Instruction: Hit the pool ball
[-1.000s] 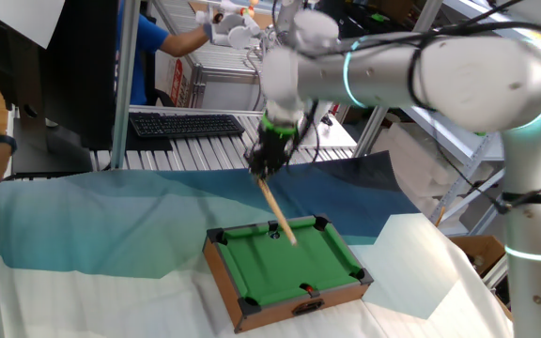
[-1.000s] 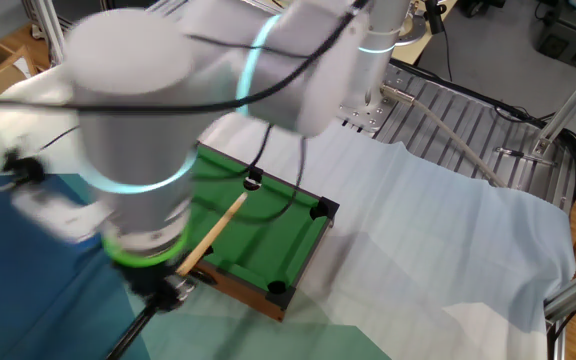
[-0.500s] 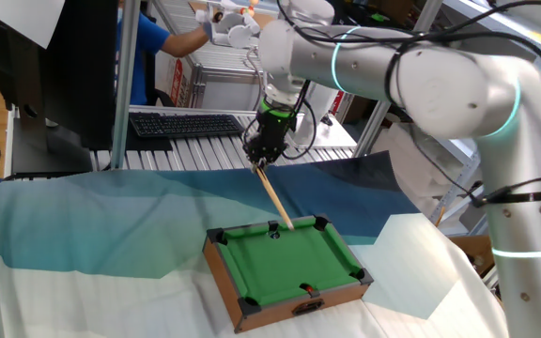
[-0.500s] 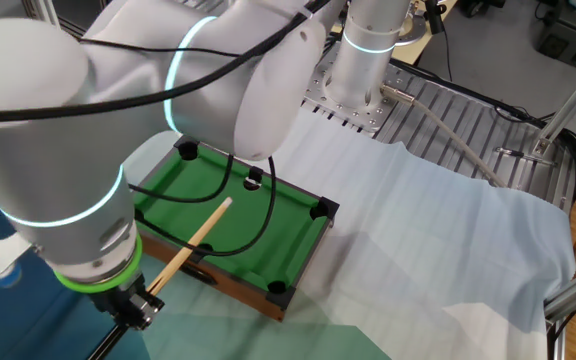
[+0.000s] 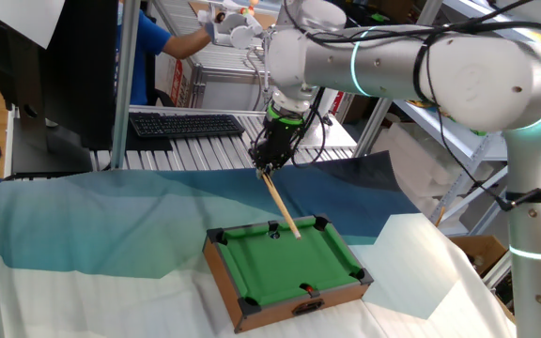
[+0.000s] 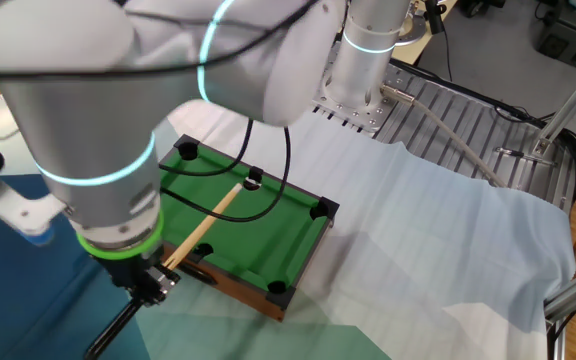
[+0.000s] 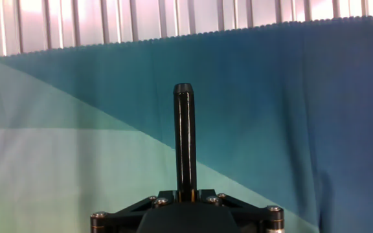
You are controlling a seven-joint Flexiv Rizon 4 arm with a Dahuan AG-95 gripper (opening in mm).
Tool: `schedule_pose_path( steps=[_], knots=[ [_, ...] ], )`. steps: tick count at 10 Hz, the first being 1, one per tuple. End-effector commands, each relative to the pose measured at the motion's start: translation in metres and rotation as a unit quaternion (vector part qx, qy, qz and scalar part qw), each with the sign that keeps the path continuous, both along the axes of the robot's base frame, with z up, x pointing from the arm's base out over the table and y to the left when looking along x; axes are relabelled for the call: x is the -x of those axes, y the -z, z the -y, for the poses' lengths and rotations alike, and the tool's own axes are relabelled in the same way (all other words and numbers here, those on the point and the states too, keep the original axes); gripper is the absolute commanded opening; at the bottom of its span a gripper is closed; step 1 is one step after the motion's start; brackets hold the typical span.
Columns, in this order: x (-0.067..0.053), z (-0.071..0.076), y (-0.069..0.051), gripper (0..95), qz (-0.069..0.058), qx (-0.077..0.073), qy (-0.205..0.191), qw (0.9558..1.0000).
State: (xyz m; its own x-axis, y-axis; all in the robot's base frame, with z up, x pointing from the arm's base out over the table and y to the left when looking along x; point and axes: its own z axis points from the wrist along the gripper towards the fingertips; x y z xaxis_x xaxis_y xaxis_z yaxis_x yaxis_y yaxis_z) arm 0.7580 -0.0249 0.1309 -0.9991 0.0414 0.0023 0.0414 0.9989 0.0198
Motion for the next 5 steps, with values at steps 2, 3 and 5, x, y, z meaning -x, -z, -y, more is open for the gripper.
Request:
schedule_pose_path(
  steps=[2, 3, 5],
  knots=[
    [0.013, -0.001, 0.006, 0.0, 0.007, 0.003, 0.008, 0.9999],
    [0.020, 0.000, 0.008, 0.0, 0.011, 0.004, 0.015, 0.9998],
    [0.027, 0.005, 0.005, 0.0, 0.008, 0.003, 0.022, 0.9997]
  ],
)
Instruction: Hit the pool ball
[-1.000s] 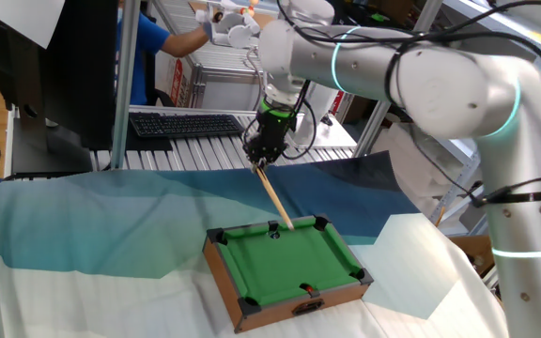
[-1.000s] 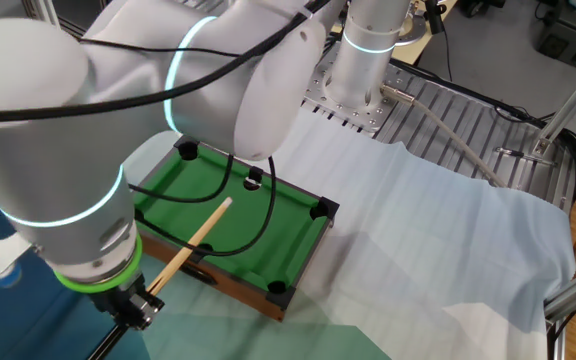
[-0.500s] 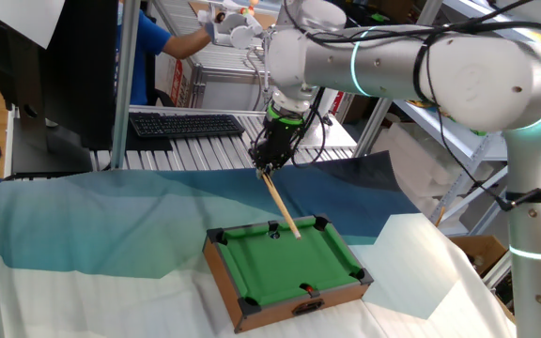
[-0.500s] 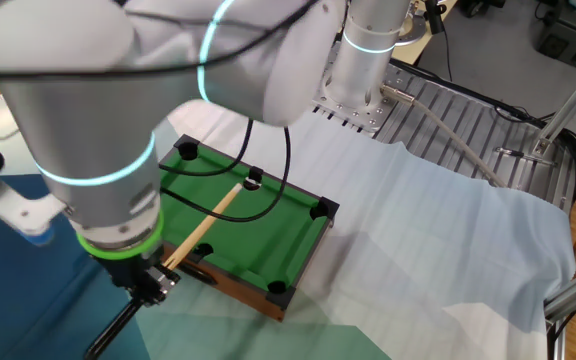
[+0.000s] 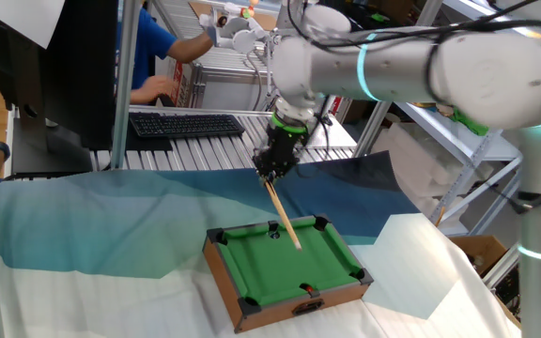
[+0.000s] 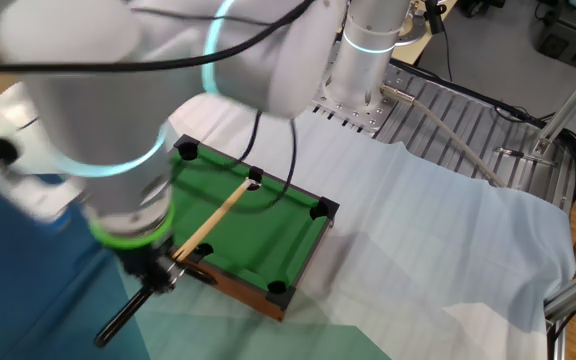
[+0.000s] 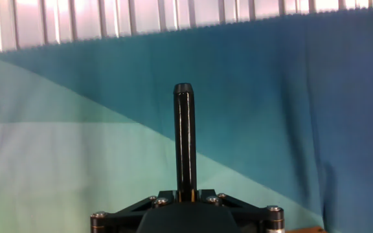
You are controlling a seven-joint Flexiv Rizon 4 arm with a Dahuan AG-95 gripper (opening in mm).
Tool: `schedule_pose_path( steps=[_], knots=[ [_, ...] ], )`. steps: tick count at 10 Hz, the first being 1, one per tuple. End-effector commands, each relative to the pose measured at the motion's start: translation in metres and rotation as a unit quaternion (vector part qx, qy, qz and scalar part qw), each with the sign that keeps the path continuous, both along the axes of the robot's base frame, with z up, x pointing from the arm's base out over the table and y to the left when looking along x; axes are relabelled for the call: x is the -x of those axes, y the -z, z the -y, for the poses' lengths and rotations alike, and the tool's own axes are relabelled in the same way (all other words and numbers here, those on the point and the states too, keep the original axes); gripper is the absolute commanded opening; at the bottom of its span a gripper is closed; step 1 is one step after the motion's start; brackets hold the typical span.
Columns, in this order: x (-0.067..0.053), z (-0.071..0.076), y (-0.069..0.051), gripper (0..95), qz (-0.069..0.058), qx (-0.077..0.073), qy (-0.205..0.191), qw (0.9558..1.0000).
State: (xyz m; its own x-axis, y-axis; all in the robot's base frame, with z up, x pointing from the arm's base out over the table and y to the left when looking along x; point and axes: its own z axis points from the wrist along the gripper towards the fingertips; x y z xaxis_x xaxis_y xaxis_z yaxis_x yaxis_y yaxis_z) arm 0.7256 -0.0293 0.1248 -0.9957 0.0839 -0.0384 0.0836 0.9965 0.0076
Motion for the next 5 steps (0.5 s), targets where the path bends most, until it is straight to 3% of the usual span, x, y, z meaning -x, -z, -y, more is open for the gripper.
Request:
schedule_pose_path(
  steps=[1, 5],
  knots=[
    [-0.0044, 0.0023, -0.0025, 0.0, -0.014, -0.005, 0.005, 0.9999],
    [-0.0035, 0.0034, -0.0034, 0.0, -0.020, -0.003, 0.027, 0.9994]
  ],
)
